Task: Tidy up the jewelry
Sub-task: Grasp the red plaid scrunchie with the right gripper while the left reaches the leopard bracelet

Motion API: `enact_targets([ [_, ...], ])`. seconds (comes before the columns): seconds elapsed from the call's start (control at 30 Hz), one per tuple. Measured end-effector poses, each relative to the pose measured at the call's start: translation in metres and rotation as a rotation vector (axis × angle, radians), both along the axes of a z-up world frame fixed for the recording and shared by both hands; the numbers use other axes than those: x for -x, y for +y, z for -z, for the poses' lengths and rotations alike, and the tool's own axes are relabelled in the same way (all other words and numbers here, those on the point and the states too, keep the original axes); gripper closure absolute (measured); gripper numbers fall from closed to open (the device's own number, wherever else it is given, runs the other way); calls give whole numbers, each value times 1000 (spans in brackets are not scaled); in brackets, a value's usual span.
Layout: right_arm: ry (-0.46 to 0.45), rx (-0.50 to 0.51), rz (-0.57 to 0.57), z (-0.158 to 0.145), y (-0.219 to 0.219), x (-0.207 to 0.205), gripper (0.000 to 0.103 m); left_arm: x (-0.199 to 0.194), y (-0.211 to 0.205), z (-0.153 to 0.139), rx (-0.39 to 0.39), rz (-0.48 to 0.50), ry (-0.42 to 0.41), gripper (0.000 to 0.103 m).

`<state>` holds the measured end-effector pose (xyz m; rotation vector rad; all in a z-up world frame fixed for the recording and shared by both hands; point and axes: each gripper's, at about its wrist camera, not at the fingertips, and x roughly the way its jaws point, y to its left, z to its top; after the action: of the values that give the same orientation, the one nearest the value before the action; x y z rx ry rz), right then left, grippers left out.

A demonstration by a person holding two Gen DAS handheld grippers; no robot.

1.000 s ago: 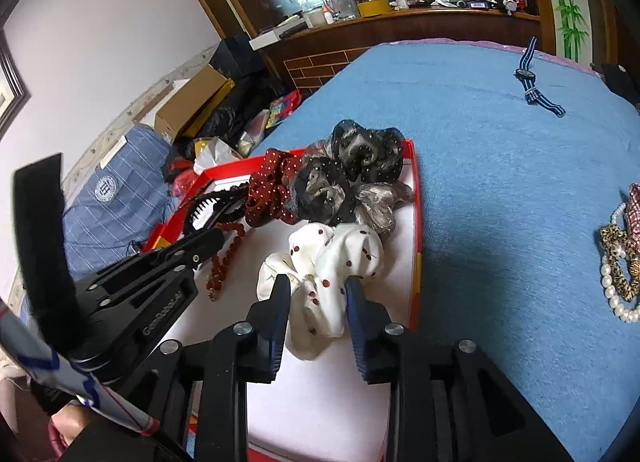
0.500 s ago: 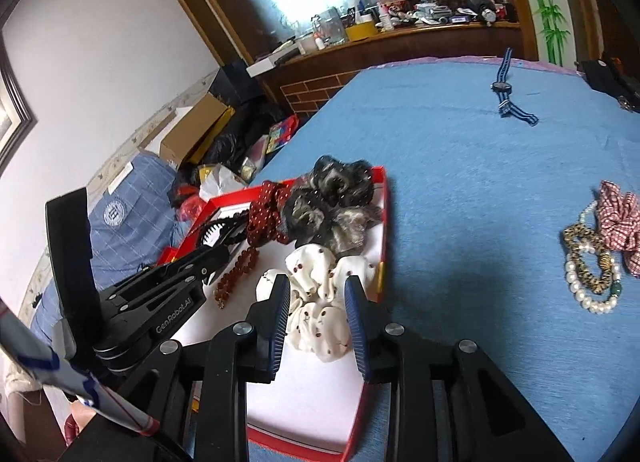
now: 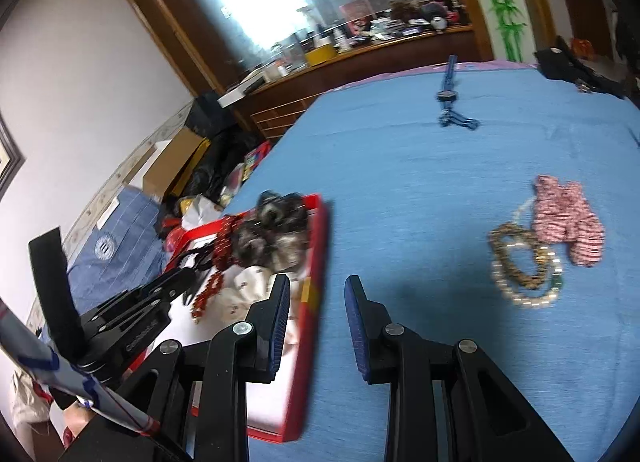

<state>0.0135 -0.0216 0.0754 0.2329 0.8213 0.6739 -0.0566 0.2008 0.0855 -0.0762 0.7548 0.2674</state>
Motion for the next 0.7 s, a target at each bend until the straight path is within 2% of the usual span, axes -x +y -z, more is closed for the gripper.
enact_targets([
  [0.17, -2, 6, 91, -12, -43, -16, 70, -10, -31, -7, 1, 75, 15, 86],
  [0.23, 0, 11, 146, -18, -65, -25, 64, -16, -44, -9, 8, 109, 25, 86],
  [0.37, 40, 41, 244, -19, -103, -49, 62, -30, -74, -10, 35, 189, 59, 86],
  [0.53, 156, 135, 326, 6, -133, -93, 63, -56, -110, -6, 100, 280, 130, 86],
  [0.7, 219, 124, 330, 35, -144, -116, 63, -85, -136, -1, 141, 320, 187, 86],
])
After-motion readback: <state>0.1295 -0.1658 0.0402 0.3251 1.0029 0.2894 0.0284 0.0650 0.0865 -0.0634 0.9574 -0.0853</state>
